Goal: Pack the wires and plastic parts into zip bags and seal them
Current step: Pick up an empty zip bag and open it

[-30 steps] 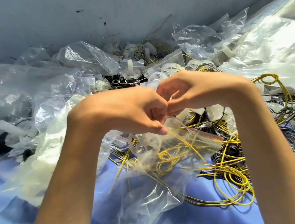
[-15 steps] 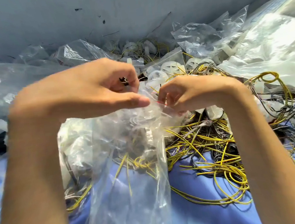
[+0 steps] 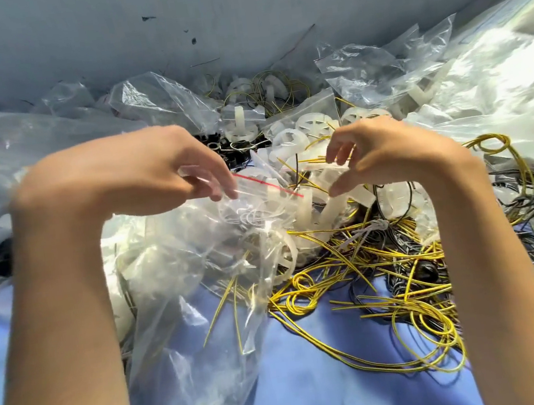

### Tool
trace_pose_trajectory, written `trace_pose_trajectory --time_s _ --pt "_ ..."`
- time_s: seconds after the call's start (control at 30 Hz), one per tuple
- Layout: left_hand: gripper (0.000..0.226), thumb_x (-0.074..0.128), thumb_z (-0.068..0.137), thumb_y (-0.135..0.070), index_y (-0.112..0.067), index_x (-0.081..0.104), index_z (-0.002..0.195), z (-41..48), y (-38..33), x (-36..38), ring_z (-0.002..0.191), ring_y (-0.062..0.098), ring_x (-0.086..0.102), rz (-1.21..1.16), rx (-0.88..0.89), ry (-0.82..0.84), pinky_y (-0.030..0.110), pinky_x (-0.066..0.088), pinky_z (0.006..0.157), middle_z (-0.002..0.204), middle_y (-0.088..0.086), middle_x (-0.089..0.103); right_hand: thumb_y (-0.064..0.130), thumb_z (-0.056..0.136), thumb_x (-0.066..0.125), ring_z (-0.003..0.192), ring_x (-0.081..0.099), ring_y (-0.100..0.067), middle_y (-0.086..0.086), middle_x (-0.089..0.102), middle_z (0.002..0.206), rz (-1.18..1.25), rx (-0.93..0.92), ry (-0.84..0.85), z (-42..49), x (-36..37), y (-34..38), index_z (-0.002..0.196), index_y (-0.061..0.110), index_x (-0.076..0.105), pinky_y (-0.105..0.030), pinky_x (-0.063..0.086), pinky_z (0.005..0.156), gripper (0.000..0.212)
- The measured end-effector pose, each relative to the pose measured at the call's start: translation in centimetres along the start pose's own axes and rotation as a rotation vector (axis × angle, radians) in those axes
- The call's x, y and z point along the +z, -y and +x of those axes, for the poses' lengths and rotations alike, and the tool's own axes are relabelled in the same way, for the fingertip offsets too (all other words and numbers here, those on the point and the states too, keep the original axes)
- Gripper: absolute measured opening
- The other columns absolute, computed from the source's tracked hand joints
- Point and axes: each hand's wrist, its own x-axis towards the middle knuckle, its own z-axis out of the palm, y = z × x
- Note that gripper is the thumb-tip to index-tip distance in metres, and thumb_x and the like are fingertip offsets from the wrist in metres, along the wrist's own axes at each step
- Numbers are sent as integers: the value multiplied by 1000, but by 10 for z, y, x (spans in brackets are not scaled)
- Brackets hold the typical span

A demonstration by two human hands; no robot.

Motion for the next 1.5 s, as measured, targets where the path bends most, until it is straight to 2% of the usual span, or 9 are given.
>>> trace_pose_trajectory --time_s 0.27,0.57,0.77,0.93,1.07,1.13,1.23,1.4,1.5 --pt "32 61 88 -17 -45 66 75 11 -9 9 89 5 60 74 62 -58 34 50 82 88 -18 67 17 75 73 67 61 -14 1 68 74 -81 -8 -69 -2 -2 -3 83 15 74 -26 46 54 8" --pt "24 63 86 -18 -41 68 81 20 -21 18 84 -2 59 49 133 -145 30 52 76 83 -19 67 31 94 58 95 65 -21 -4 67 102 375 -214 -381 -10 -20 1 97 21 58 -41 53 83 10" --pt "25 62 80 -11 -34 70 77 23 -27 20 59 0 54 -20 210 -254 13 37 51 72 -15 62 37 96 48 85 55 -13 -2 51 99 697 -324 -216 -12 -16 20 89 33 43 -50 58 75 9" --pt "20 60 75 -8 -26 70 74 20 -30 18 56 1 52 -98 283 -340 11 35 50 64 -20 61 42 83 62 71 50 -23 12 57 89 636 -409 -157 -16 -14 25 93 34 49 -49 57 82 18" --pt "23 62 77 -2 -23 70 76 21 -29 19 55 -5 49 -121 264 -372 9 34 51 61 -23 58 44 81 64 62 43 -12 26 61 84 541 -441 -153 -19 -15 26 93 30 58 -13 40 58 19" --pt "23 62 76 -1 -23 70 75 20 -29 18 53 -4 48 -130 253 -396 10 34 51 59 -17 58 42 80 64 73 59 -10 20 66 87 531 -418 -138 -20 -15 27 92 24 63 -15 44 66 21" --pt "16 60 73 -10 -22 70 74 17 -29 17 57 -10 52 -149 248 -405 7 36 54 72 -13 66 32 79 70 103 64 -11 8 68 109 507 -404 -98 -19 -15 23 87 29 68 -42 54 89 9" --pt "17 48 66 -26 -27 64 71 17 -29 14 76 -2 58 -188 193 -422 24 46 83 78 -12 67 -14 75 65 119 56 -8 9 58 129 538 -405 35 -22 -21 19 82 25 68 -48 45 102 40" --pt "12 47 68 -26 -28 59 68 18 -29 15 73 -2 56 -181 185 -422 6 40 65 76 -15 64 -25 65 57 126 49 -6 10 53 134 603 -409 82 -24 -22 19 75 27 68 -47 40 107 54"
